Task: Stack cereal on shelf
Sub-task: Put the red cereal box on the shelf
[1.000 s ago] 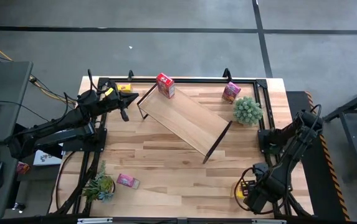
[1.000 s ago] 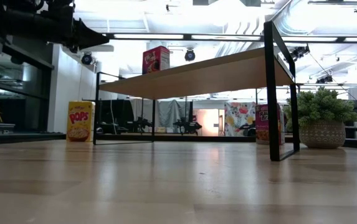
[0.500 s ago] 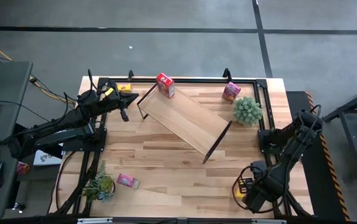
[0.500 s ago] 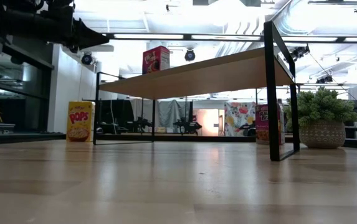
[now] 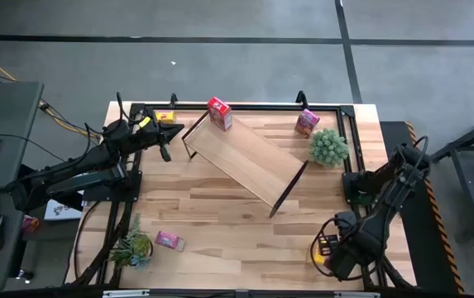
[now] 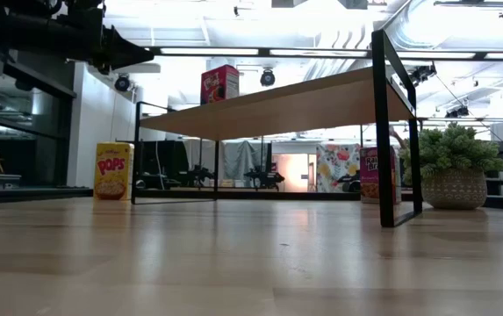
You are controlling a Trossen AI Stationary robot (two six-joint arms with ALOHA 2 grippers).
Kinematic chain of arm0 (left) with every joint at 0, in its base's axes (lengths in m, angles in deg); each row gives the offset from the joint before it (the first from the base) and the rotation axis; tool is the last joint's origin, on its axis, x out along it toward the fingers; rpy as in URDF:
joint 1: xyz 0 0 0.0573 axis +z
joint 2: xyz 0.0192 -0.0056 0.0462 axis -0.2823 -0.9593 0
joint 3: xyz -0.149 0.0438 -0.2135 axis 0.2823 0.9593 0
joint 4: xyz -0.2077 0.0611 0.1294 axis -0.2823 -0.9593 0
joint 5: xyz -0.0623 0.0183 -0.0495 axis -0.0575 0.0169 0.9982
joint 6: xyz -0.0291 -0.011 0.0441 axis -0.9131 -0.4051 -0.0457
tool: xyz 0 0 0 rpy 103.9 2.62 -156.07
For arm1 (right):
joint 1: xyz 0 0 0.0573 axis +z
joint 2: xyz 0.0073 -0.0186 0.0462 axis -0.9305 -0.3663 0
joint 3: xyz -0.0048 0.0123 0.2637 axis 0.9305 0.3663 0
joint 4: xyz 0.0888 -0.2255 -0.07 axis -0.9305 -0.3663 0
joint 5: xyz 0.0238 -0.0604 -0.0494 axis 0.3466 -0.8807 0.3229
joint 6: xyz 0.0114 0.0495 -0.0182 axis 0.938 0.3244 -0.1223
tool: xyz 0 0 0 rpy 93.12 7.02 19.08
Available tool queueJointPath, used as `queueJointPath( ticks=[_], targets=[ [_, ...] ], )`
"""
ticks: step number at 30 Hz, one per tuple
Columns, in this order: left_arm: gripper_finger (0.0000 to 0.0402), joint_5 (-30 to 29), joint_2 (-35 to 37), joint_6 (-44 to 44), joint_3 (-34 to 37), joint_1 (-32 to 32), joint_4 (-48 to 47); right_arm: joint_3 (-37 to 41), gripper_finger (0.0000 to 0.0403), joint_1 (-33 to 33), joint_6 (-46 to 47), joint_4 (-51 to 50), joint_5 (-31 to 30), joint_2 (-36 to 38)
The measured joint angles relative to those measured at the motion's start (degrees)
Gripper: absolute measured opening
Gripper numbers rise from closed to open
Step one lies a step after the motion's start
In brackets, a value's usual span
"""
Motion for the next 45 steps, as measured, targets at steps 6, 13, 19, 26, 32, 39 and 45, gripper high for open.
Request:
queueJointPath(
  ticks=[6, 13, 19, 26, 32, 39, 45],
  targets=[
    [0.0000, 0.0, 0.0, 0.1, 0.0, 0.0, 0.0, -2.2, 0.0250, 0.9, -1.7, -0.5, -3.9, 0.4],
    [0.0000, 0.0, 0.0, 0.0, 0.0, 0.0, 0.0, -2.8, 0.0250, 2.1, -4.6, 2.8, -6.8, 0.5],
    [0.0000, 0.0, 0.0, 0.1, 0.0, 0.0, 0.0, -2.7, 0.0250, 2.3, -3.1, 4.0, -5.0, 0.4],
    [0.0000, 0.0, 0.0, 0.0, 0.0, 0.0, 0.0, -2.7, 0.0284, 2.3, -1.8, 2.3, -4.2, 0.4],
    [0.0000, 0.0, 0.0, 0.1, 0.0, 0.0, 0.0, -2.7, 0.0326, 2.3, -6.7, 4.2, -7.1, 0.4],
    [0.0000, 0.0, 0.0, 0.1, 0.0, 0.0, 0.0, -2.7, 0.0328, 2.4, -4.6, 5.9, -4.7, 0.2],
    [0.0000, 0.0, 0.0, 0.0, 0.0, 0.0, 0.0, -2.6, 0.0328, 4.1, 0.9, 3.7, -0.5, -1.1]
  ],
)
